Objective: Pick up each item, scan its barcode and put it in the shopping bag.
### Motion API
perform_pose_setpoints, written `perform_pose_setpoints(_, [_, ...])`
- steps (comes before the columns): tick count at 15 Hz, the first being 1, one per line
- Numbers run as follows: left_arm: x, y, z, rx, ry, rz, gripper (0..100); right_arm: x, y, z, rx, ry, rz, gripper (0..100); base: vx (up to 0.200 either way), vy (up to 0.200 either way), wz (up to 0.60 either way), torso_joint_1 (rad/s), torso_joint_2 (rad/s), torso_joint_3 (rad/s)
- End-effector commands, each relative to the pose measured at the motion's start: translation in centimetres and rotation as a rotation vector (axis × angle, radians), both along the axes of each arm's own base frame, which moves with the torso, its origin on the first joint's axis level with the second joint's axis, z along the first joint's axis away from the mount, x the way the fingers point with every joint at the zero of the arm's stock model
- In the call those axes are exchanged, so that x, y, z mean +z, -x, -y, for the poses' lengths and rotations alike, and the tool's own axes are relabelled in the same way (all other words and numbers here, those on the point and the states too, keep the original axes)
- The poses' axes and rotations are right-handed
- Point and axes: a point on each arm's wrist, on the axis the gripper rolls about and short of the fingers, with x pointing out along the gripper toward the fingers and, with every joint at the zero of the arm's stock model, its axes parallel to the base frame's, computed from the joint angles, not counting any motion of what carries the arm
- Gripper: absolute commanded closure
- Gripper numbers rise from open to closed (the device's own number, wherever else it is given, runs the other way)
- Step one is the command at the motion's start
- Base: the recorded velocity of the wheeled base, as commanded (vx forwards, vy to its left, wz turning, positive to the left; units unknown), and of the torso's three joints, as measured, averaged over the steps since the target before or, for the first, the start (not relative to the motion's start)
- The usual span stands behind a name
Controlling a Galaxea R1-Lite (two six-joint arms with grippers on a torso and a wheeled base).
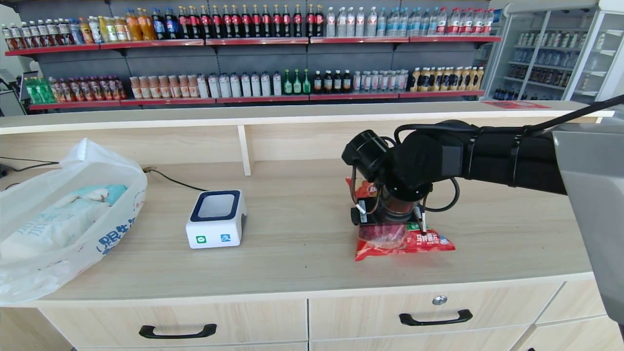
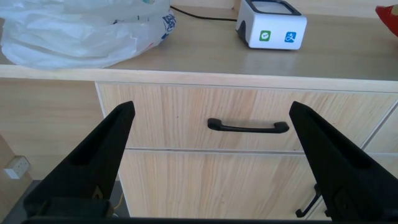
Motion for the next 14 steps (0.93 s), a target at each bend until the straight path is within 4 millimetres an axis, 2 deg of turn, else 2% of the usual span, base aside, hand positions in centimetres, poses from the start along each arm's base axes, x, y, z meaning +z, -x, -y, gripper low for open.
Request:
perform_pose_setpoints(1, [0.0,0.0,0.0,0.0,0.0,0.0,0,1.3,0.5,0.4,-0.008,0.002,0.036,100,0.0,0.0,0.0,0.0,0.0,0.0])
perform_pose_setpoints(8, [0.0,0.0,0.0,0.0,0.0,0.0,0,3.2,1.7,0.8,-0.026,0.038,0.089,100,0.0,0.0,0.0,0.0,0.0,0.0])
perform_pose_setpoints(14, [0.0,0.0,0.0,0.0,0.0,0.0,0,6.7,3.9,1.8,-0.053,0.058,0.182,100,0.0,0.0,0.0,0.0,0.0,0.0])
